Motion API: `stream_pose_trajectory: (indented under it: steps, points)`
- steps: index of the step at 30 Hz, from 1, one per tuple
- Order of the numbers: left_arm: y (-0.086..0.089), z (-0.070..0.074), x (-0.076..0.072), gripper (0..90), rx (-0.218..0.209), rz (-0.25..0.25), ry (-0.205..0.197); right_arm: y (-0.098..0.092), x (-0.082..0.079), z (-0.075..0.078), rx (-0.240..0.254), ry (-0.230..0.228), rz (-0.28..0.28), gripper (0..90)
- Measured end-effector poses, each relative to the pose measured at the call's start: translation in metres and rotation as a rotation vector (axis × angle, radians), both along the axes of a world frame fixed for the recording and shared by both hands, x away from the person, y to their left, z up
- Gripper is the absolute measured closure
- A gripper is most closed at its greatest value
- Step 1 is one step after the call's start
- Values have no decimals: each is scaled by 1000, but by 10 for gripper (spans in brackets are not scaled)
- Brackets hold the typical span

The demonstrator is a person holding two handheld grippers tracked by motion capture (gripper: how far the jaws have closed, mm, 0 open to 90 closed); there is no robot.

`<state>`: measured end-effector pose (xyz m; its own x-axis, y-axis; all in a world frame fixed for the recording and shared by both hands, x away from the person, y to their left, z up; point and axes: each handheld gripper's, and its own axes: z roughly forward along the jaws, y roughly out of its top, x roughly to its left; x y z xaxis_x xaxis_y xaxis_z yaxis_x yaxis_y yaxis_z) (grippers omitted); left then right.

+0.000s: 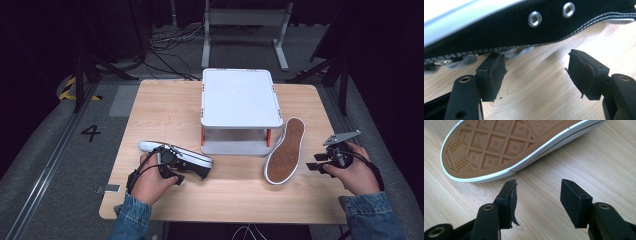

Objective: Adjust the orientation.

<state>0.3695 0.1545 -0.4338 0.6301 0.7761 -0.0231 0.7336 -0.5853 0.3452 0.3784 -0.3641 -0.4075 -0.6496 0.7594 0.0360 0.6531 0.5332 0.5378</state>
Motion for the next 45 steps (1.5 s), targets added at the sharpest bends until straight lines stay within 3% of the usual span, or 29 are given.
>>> stream_pose_trajectory:
  steps: [2,5,7,10,12,14,15,17,19,21,22,24,27,33,37,38,40,42,43,44,45]
  points:
    - [-2,3,1,311,-3,-2,-29,-1,-1,-1,-2,0,-4,483]
    - [-4,8,6,298,-29,-25,-119,-2,-4,-2,-2,3,-7,481]
    - [-4,11,9,301,-44,-26,-159,-4,-5,-4,-3,6,-9,480]
    - [-1,12,14,341,-91,-16,-196,-6,-8,-5,-3,7,-14,479]
    - [0,12,18,362,-142,8,-249,-7,-10,-5,-3,5,-18,479]
    - [0,13,22,371,-151,20,-302,-8,-12,-5,-3,3,-24,479]
    - [-2,12,26,376,-145,30,-293,-9,-13,-5,-9,7,-26,480]
    - [-6,9,34,439,-176,25,-275,-10,-14,-6,-7,6,-29,479]
    - [-9,13,38,422,-203,84,-279,-10,-16,-5,-6,7,-29,479]
    - [-9,18,41,394,-252,87,-308,-11,-17,-5,1,1,-33,478]
    - [-10,20,41,392,-280,87,-299,-12,-18,-4,-3,3,-35,478]
    - [-12,21,42,379,-291,95,-290,-14,-18,-5,-5,5,-40,477]
    - [-14,19,45,358,-270,131,-275,-13,-18,-7,-7,6,-38,476]
    - [-21,17,57,292,-279,228,-278,-11,-20,-9,-7,10,-34,463]
    - [-27,12,69,297,-222,253,-273,-14,-22,-11,-13,14,-49,457]
    - [-27,12,69,369,-222,253,-273,-14,-22,-11,-13,14,-49,457]
    - [-25,12,71,389,-240,252,-261,-15,-23,-11,-16,12,-54,457]
    - [-21,15,69,474,-246,238,-242,-16,-23,-11,-15,11,-53,456]
    - [-17,18,66,614,-209,228,-264,-16,-23,-11,-16,12,-52,457]
    - [-11,21,64,752,-214,229,-262,-16,-23,-12,-17,11,-49,457]
    - [-5,23,62,781,-247,226,-247,-16,-23,-12,-16,11,-46,457]
